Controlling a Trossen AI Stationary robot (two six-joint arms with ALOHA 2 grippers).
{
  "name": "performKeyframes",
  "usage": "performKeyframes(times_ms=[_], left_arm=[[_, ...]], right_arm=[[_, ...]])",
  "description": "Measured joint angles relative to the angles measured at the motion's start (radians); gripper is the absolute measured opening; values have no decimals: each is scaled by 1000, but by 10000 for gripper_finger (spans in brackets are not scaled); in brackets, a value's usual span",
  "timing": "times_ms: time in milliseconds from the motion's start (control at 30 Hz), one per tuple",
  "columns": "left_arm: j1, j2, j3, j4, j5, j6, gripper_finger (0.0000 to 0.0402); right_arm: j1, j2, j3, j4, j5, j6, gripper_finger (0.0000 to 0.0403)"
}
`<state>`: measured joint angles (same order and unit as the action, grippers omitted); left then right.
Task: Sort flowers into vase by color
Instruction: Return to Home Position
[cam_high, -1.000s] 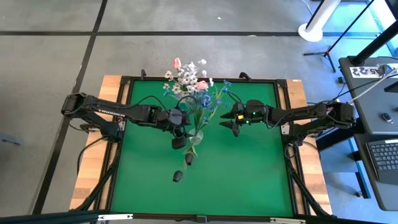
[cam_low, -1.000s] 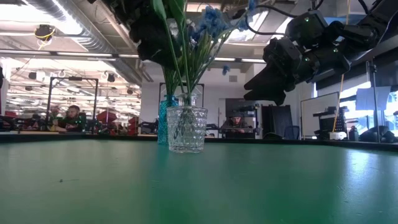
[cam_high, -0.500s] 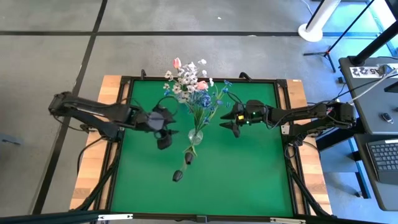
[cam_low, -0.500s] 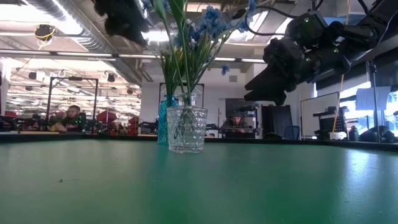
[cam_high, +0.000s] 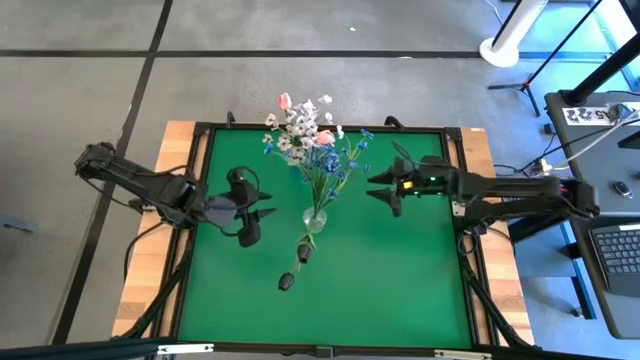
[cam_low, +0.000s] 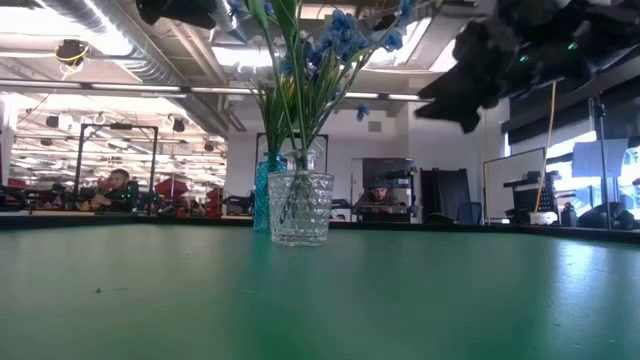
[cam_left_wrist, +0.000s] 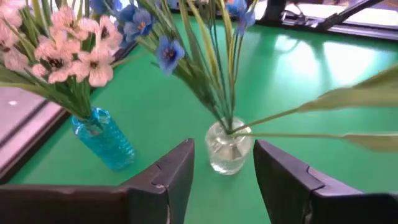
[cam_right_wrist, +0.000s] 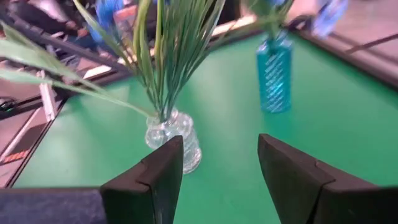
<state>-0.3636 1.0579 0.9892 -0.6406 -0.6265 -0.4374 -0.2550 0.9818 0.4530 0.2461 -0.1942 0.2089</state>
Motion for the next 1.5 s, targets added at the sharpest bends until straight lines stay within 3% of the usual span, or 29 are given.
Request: performKeyframes(times_ms=[233, 467, 700, 867, 1033, 1333, 1500], left_arm=[[-29, -82, -184, 128, -125, 6, 126], [-28, -332, -298, 309, -108, 143, 107], [-3, -607, -530, 519, -39, 211, 86], [11, -710, -683, 635, -34, 212, 72], [11, -752, -789, 740, -32, 219, 53], [11, -779, -947, 923, 24, 230, 4], [11, -779, -982, 949, 46, 230, 2]], right_arm=[[0, -295, 0, -244, 128, -30, 205], [-1, -603, 0, -411, 246, -73, 204], [-1, -841, 0, -494, 247, -82, 204], [-1, -959, -53, -535, 246, -41, 204], [-1, -978, -168, -534, 238, 16, 204], [0, -979, -422, -235, 192, 73, 204], [0, -973, -440, -222, 187, 101, 204]])
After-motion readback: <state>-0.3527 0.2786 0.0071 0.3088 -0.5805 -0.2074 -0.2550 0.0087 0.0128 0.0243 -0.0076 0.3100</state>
